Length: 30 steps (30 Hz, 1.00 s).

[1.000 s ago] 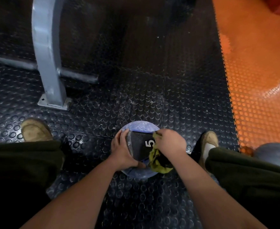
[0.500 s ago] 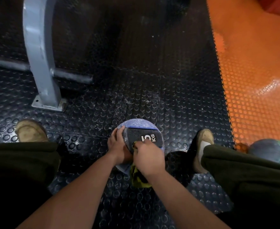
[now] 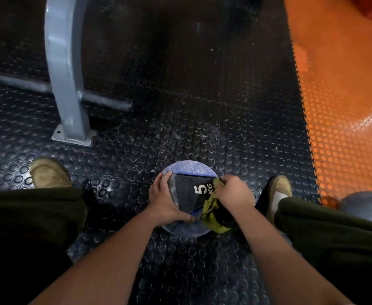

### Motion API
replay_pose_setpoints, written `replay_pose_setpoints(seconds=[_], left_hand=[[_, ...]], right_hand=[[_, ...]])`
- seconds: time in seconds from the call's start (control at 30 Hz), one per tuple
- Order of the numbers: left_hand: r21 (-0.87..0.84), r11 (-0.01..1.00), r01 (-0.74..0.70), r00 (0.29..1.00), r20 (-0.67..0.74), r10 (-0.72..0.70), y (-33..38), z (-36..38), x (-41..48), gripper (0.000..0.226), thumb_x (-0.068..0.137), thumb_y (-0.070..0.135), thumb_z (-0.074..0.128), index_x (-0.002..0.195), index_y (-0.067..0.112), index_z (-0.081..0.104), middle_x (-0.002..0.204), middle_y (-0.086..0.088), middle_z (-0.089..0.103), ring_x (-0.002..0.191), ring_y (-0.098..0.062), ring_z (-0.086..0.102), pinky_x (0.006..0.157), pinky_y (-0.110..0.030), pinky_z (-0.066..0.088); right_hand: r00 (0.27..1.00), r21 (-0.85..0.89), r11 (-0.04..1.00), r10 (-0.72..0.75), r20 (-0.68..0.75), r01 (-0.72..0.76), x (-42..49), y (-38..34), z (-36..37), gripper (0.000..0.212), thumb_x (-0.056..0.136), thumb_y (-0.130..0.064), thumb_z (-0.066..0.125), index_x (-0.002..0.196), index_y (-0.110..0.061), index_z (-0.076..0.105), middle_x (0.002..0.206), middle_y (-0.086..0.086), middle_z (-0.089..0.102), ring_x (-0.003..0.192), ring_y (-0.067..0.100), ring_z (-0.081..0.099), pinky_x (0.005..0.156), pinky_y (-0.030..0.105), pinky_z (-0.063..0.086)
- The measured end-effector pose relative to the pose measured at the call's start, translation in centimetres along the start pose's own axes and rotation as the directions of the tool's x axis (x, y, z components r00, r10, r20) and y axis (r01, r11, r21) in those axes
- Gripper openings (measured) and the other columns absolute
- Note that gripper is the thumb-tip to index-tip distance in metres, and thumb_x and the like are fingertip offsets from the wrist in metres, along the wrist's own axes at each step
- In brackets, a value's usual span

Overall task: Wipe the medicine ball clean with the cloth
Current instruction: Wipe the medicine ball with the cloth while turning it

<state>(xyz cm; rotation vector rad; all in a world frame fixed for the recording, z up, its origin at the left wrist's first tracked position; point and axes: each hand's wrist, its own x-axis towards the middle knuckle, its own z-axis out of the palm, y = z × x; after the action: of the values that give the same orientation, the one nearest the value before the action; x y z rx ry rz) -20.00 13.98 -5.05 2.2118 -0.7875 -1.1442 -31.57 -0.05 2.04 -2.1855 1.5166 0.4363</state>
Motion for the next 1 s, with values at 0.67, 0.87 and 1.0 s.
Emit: replay_pose_setpoints(seconds=[0.67,0.87,1.0], left_hand=[[-0.070,0.997,0.041,0.995,0.096,-0.035,0.1,-1.5,1.0,0.144,0.045,0.039,0.096,0.150,0.038,-0.002,0.155,0.012,-0.014,0.146,-0.023,-0.004,0.120,-0.050,0.014],[0.021,1.000,0.021,0.998,0.064,-0.022,1.1,-1.0,1.3,0.143,0.045,0.046,0.095,0.150,0.035,-0.002,0.156,0.009,-0.014,0.146,-0.024,-0.005,0.121,-0.047,0.013],[0.056,0.998,0.010,0.997,0.070,-0.014,1.3,-0.6,1.4,0.146,0.043,0.051,0.094,0.150,0.035,-0.004,0.155,0.008,-0.014,0.146,-0.025,-0.006,0.121,-0.046,0.012]], right_hand=[[0.981,0.411,0.911,-0.067,0.184,-0.015,1.1,4.3,-7.0,0.018,0.088,-0.015,0.063,0.105,-0.015,0.067,0.082,0.002,0.062,0.071,0.019,0.056,0.057,0.020,0.042],[0.950,0.387,0.905,-0.261,0.173,0.178,0.8,0.8,-6.2,0.022,0.083,-0.014,0.066,0.094,-0.033,0.066,0.080,-0.004,0.064,0.063,0.007,0.057,0.062,0.011,0.048],[0.906,-0.057,0.927,-0.348,0.242,0.371,0.8,-1.7,-2.2,0.038,0.087,-0.036,0.059,0.125,-0.038,0.059,0.123,-0.002,0.051,0.104,0.020,0.057,0.090,0.036,0.049]])
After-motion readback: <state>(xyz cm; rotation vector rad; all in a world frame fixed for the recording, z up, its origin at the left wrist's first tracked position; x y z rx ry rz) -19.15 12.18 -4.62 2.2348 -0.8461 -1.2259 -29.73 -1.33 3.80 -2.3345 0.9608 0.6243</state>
